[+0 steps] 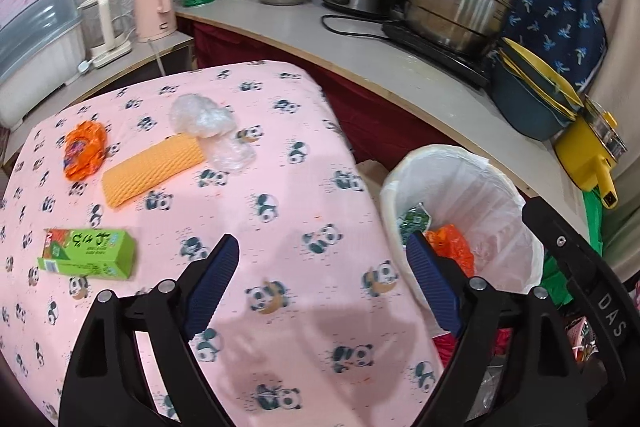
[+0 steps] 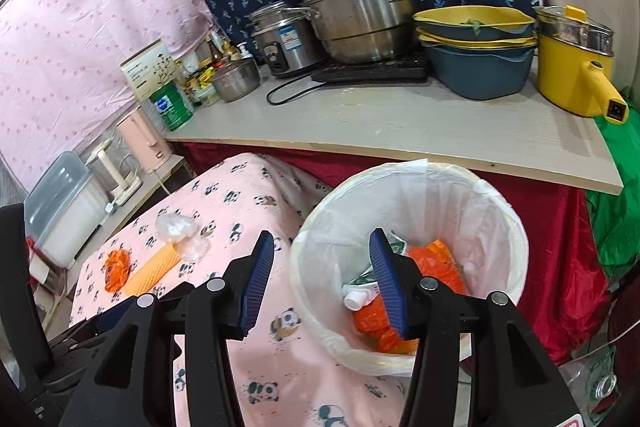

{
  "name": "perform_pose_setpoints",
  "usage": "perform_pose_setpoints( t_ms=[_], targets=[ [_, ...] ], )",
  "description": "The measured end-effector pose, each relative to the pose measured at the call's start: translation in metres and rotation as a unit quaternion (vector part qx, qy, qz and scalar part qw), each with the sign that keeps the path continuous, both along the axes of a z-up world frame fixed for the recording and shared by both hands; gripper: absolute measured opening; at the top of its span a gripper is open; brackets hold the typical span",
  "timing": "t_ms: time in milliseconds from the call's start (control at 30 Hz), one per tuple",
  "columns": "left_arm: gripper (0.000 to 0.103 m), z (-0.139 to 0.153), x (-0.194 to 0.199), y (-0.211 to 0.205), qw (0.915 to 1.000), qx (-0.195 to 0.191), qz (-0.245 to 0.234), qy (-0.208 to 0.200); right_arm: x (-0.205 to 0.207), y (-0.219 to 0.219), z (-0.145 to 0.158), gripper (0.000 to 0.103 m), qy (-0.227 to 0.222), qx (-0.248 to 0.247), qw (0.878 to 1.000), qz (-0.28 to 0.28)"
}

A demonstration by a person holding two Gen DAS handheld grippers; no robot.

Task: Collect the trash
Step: 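Move both grippers back over the remaining trash on the table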

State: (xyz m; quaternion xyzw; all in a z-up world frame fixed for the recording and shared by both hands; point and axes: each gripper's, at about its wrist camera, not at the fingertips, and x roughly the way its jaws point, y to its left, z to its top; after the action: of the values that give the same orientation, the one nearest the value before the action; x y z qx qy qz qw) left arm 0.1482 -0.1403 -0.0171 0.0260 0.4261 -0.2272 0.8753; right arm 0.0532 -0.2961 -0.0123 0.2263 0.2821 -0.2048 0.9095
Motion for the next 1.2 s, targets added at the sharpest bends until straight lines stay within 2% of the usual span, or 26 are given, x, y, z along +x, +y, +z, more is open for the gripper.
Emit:
perform_pose_setpoints(
  t_ms=[267, 600, 1200],
  targets=[
    [0.082, -0.006, 0.016, 0.053, 0.9980, -0.004, 0.062, 0.015, 0.020, 0.039, -0.002, 0.049, 0.009, -0.004, 0.999, 0.034],
    [0.083, -0.022, 0.032, 0.116, 0.9885, -0.010, 0.144, 0.044, 0.040, 0.074, -0.011, 0.049, 0.022, -0.006, 0.997, 0.067],
    [0.083, -0.048, 0.054, 0.192, 0.9771, 0.000, 0.203, 0.065, 0.081, 0.119, -0.035, 0.049, 0.047, 0.002, 0.992, 0.114]
  ],
)
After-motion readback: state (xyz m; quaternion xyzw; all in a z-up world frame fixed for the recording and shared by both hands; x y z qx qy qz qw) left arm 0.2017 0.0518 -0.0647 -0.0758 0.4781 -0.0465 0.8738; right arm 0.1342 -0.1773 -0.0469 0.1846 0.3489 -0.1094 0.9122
